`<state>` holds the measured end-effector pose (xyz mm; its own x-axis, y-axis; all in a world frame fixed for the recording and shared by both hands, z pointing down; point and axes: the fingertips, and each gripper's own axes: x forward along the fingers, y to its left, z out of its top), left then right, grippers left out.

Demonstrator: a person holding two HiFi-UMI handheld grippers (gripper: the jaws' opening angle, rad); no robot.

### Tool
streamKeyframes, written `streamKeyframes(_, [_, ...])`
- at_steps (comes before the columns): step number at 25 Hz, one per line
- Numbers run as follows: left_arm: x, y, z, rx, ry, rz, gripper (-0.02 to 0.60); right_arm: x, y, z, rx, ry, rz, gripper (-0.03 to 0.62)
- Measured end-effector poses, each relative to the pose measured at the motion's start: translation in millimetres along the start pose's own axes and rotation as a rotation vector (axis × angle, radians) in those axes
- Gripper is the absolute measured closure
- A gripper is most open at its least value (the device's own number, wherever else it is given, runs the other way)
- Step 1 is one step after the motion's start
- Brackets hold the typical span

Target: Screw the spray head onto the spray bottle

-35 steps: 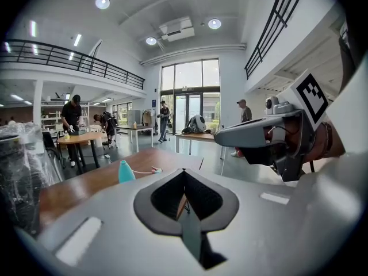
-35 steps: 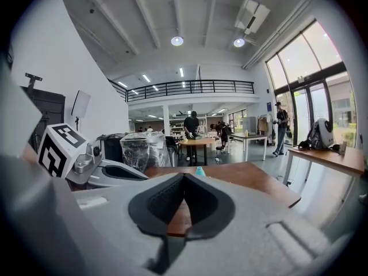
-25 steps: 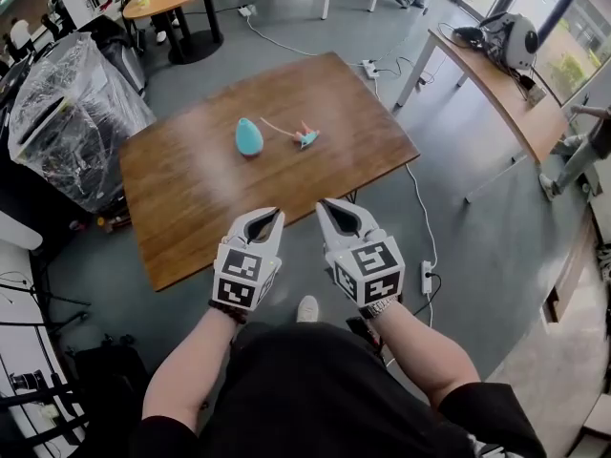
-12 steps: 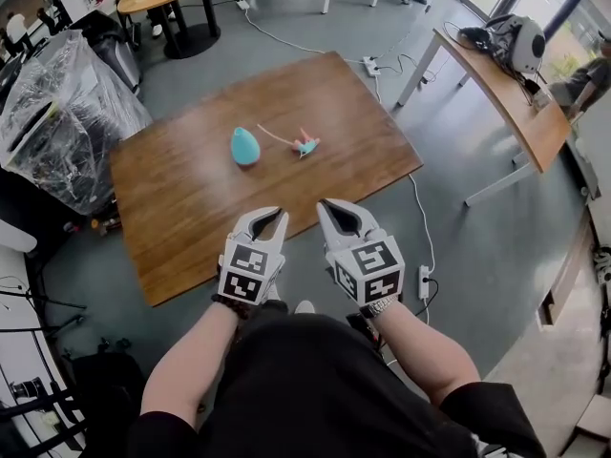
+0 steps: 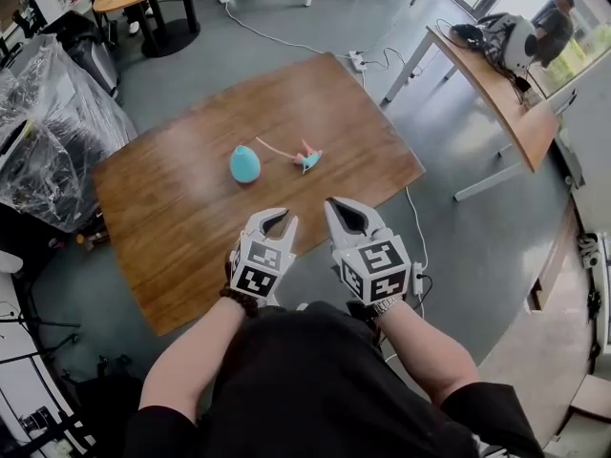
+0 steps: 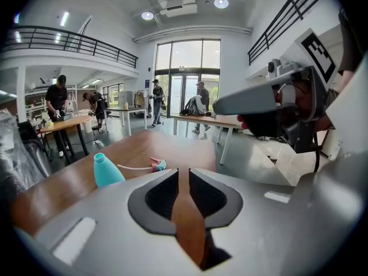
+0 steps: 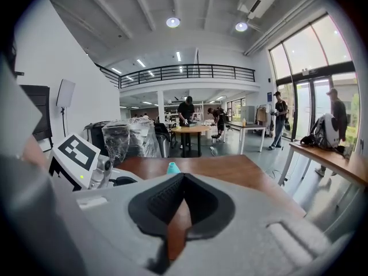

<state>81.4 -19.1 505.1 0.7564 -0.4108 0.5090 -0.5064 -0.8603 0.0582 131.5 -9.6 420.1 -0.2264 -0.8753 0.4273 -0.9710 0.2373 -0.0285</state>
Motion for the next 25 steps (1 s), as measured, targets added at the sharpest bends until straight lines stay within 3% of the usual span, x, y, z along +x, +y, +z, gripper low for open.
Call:
streamKeyframes(8, [41,12,-12,-0.030,0.059,-0.016,0.495,19,-24,-8,0.003,0.067,-0.010,0.602])
streamKeyframes(25, [160,42,-36,-0.149,0.203,0.111,0.491,68,-102,-31,-0.042,0.194,0.167,0.602])
